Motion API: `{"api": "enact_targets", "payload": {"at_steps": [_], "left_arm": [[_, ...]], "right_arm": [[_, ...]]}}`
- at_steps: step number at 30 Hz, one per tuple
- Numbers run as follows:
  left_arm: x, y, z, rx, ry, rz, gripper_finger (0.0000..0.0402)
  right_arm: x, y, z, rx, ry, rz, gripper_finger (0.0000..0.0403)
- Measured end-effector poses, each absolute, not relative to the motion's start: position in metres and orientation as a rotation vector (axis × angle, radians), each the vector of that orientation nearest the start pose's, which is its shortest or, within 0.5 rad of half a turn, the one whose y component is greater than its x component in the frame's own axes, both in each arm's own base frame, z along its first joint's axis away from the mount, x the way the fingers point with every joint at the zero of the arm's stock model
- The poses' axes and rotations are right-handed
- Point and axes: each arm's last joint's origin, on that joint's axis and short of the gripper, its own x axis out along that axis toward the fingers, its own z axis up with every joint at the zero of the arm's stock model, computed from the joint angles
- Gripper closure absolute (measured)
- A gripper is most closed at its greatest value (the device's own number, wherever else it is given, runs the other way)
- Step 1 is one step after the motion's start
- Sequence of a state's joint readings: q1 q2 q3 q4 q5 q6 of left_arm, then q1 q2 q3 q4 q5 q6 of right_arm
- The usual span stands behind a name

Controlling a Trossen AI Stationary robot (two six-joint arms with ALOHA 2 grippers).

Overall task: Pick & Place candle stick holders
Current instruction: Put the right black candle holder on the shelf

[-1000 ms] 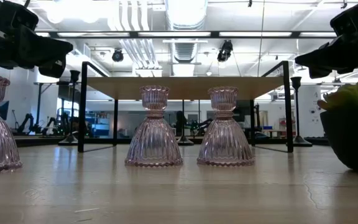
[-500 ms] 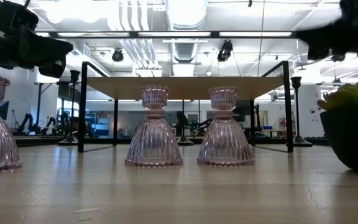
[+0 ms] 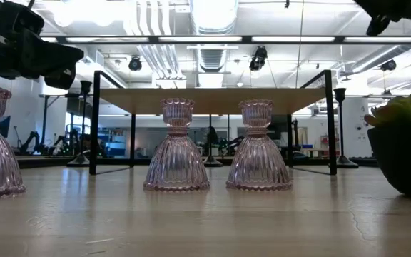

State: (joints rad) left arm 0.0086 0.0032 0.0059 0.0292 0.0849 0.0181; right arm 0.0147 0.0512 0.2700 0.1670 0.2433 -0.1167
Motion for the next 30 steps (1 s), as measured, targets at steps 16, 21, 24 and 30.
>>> {"api": "enact_targets", "payload": {"at_steps": [16, 21, 24, 30], "left_arm": [[0.097, -0.002, 0.168, 0.02, -0.032, -0.076, 0.0376], [0.097, -0.002, 0.168, 0.019, -0.033, -0.076, 0.0376], [0.097, -0.002, 0.168, 0.019, -0.032, -0.076, 0.0376], [0.097, -0.002, 0.168, 0.02, -0.032, -0.076, 0.0376]], "right_arm": [[0.127, -0.007, 0.326, -0.173, -0.033, -0.31, 0.0394], [0.144, -0.007, 0.351, -0.242, -0.02, -0.311, 0.0394], [0.151, -0.007, 0.355, -0.263, 0.008, -0.308, 0.0394], [0.145, -0.009, 0.352, -0.252, 0.056, -0.36, 0.0394]]}}
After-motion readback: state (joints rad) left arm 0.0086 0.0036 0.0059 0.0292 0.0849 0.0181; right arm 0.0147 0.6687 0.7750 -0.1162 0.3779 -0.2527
